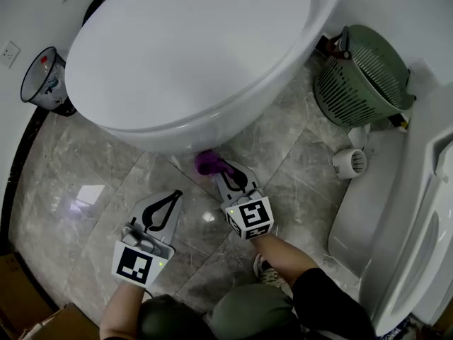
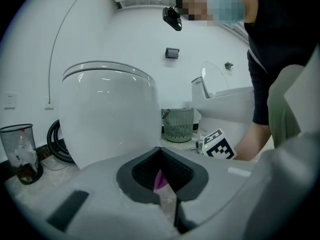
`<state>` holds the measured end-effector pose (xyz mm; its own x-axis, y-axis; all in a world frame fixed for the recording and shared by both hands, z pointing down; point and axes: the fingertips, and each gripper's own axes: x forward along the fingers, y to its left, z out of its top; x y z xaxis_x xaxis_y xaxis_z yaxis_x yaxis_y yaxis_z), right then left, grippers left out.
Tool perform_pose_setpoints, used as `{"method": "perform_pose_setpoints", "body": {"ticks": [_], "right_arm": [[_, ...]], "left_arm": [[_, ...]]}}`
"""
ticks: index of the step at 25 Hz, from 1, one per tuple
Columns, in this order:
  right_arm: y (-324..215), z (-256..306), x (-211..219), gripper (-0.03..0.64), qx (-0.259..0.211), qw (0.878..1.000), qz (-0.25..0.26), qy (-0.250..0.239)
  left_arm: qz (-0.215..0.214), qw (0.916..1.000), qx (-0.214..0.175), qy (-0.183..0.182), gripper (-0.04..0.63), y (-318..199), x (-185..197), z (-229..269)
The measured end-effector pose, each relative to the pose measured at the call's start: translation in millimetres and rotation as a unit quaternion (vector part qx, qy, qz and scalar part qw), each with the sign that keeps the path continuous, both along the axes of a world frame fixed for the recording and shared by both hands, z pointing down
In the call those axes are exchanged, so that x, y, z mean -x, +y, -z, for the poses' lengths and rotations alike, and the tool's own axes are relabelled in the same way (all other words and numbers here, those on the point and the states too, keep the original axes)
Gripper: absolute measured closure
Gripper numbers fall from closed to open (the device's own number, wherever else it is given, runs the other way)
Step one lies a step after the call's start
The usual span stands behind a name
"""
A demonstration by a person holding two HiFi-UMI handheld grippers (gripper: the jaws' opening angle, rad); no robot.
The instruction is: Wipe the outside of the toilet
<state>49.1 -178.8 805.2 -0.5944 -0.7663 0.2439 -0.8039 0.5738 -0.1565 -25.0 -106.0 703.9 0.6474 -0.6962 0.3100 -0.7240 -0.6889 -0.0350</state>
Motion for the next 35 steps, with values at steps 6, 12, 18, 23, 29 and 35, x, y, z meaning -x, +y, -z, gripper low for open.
{"method": "perform_pose_setpoints", "body": {"ticks": [6,12,18,23,29,35], "right_arm": [[-26,-6,-43,0.569,-0.003,0.999,-0.042,0.015],[-62,-10,-93,0.569,-0.011,0.996,-0.083,0.041],[-106,-15,-147,0.569,-0.005,0.989,-0.144,0.032],[-151,-12,-187,0.569,0.005,0.983,-0.182,0.003],[-194,-11,-226,0.571,0.013,0.976,-0.216,0.007],[-228,-18,-259,0.571,0.042,0.958,-0.282,-0.011]], "left_arm": [[-0.008,0.9999,0.010,-0.008,0.592,-1,-10,-7],[-0.018,0.9995,0.020,-0.018,0.592,-2,-24,-14],[-0.011,0.9991,0.033,-0.024,0.592,-5,-34,-21],[-0.018,0.9987,0.032,-0.036,0.592,-8,-46,-21],[-0.025,0.9977,0.041,-0.049,0.592,-7,-53,-24],[-0.017,0.9977,0.045,-0.047,0.592,-9,-49,-27]]}}
